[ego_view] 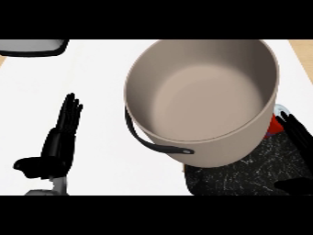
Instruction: Pick the can from the tray and place it in the pot
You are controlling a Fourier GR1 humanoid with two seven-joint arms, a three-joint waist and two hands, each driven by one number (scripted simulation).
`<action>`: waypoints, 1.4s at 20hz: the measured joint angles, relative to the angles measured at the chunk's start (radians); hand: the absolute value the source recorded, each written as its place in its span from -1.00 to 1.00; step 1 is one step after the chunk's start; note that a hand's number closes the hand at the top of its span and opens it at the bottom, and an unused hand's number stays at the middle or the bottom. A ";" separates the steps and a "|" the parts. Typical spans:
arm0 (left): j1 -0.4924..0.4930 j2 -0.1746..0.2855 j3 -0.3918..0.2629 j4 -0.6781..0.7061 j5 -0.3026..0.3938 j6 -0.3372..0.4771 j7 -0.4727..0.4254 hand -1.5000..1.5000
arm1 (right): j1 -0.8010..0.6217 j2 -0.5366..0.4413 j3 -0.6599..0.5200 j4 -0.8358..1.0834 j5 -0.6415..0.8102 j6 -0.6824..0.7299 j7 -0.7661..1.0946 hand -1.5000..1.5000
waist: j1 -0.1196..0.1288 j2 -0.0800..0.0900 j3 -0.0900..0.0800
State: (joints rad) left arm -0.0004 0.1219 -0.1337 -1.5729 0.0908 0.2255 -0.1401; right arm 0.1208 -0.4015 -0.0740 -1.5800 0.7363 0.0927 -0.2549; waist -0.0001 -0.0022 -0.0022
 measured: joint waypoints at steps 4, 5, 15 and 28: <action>0.005 -0.002 0.006 -0.028 -0.011 -0.006 0.027 0.00 | -0.042 0.025 -0.005 0.052 0.038 -0.063 -0.047 1.00 | 0.000 -0.005 -0.006; 0.008 -0.004 0.006 -0.029 -0.016 -0.006 0.025 0.00 | -0.048 0.029 -0.010 0.064 0.049 -0.095 -0.071 1.00 | 0.000 -0.006 -0.006; 0.008 -0.022 0.032 -0.018 -0.031 -0.027 0.017 0.00 | -0.070 0.069 -0.040 0.062 0.090 -0.215 -0.149 1.00 | -0.001 -0.008 -0.008; -0.030 -0.025 0.034 -0.005 -0.056 -0.026 0.019 0.00 | -0.105 0.298 0.473 0.050 0.540 -0.101 0.096 1.00 | 0.080 0.005 -0.010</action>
State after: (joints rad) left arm -0.0304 0.0973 -0.0996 -1.5779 0.0347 0.1998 -0.1207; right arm 0.0155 -0.1033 0.3994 -1.5304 1.2759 -0.0084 -0.1588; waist 0.0800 0.0031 -0.0126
